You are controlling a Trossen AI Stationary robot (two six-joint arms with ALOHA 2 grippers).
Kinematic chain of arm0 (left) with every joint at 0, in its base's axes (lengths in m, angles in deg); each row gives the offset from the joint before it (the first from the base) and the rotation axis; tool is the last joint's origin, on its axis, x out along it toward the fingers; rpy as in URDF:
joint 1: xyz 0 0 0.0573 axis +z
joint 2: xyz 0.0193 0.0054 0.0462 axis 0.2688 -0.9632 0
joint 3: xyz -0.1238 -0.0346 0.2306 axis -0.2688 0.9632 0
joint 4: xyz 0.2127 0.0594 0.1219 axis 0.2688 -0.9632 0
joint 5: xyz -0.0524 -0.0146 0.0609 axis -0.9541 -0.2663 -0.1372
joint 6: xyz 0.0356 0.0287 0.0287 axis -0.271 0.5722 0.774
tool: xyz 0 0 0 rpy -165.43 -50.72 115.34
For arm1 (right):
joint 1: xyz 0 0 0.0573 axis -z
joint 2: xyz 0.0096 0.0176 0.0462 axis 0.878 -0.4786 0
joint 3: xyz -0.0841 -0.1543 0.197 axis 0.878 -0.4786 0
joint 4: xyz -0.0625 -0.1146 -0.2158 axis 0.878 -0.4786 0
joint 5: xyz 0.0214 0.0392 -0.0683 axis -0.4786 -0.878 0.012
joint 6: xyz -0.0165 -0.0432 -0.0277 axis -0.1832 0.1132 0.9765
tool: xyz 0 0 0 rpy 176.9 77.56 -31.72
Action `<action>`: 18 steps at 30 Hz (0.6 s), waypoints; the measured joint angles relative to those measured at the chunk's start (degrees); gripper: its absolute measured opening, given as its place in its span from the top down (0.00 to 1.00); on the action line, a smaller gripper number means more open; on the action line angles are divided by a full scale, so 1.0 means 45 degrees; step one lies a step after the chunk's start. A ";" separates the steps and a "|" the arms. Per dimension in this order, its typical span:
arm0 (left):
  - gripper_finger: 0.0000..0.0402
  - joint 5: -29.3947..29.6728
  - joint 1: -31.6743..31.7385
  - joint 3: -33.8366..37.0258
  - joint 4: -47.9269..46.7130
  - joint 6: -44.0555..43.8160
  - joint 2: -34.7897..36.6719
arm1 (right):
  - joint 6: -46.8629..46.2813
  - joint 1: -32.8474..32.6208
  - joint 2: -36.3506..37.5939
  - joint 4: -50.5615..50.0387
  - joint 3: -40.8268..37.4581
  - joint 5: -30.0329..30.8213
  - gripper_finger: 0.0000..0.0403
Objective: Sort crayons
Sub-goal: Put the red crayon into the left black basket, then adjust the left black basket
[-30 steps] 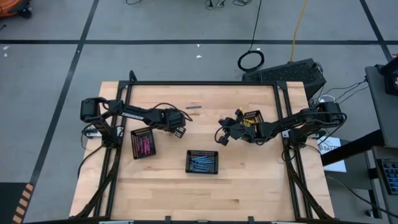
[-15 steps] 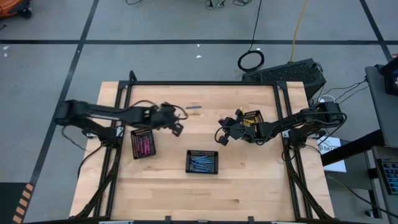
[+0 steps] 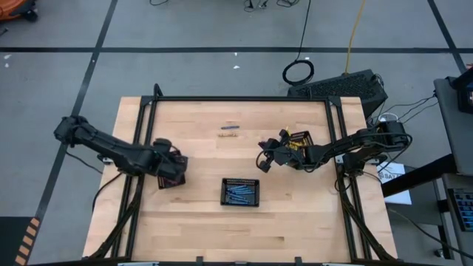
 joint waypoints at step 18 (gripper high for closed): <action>0.71 -0.3508 -0.0009 0.1177 -0.0020 -0.1260 -0.1188 | 0.0004 0.0000 0.0000 0.0043 0.0000 0.0000 1.00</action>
